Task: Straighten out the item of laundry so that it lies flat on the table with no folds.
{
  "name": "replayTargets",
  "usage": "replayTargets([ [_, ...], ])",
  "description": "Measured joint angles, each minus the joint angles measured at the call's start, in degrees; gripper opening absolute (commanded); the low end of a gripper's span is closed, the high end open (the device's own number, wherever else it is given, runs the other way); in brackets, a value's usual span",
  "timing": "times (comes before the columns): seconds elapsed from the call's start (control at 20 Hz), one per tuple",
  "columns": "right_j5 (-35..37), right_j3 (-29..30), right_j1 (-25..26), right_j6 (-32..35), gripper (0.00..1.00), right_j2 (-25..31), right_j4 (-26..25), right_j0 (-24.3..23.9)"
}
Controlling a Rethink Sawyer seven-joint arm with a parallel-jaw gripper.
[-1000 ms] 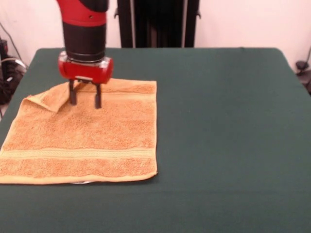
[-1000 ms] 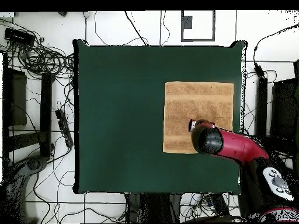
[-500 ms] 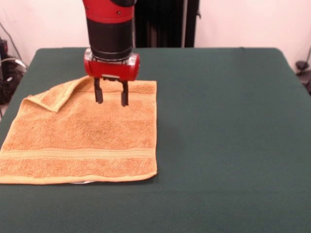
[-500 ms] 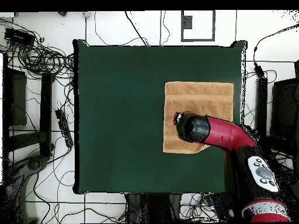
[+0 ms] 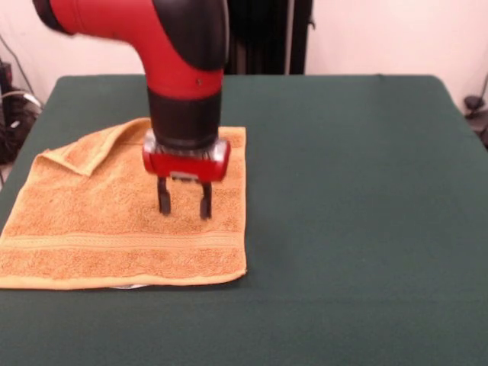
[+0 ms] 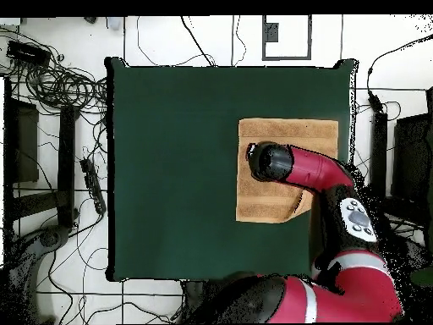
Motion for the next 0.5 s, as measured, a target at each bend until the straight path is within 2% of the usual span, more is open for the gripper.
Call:
replayTargets([
  [0.05, 0.8, -3.3, 2.9, 0.0, 1.00, -0.7, 1.3, 1.0],
  [0.5, 13.7, -13.3, 7.1, 0.0, 1.00, -4.8, 6.0, 4.1],
])
